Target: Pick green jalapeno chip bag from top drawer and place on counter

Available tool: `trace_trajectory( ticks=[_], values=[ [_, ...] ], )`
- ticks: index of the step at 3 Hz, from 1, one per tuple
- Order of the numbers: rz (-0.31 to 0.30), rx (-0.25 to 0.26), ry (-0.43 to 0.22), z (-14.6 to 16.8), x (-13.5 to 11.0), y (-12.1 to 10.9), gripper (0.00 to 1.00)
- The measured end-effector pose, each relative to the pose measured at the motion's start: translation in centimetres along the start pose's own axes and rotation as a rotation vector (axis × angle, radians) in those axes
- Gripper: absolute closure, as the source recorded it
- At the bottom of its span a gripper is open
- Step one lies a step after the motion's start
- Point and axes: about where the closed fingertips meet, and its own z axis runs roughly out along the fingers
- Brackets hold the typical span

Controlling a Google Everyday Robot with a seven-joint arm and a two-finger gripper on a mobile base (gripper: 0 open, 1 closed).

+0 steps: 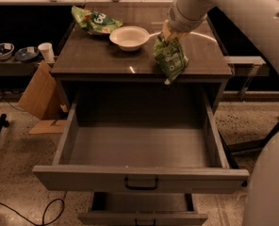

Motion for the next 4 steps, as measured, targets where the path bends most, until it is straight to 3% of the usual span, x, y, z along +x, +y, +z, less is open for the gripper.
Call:
trace_trajectory(
  ticks=[1,2,4],
  values=[
    [0.027,0.017,-0.010,-0.37,-0.17,-0.44,1.00],
    [0.028,0.017,-0.011,-0.36,-0.22,-0.44,0.82],
    [0.024,0.006,-0.017,-0.30,-0.80,-0.05,0.35]
  ],
)
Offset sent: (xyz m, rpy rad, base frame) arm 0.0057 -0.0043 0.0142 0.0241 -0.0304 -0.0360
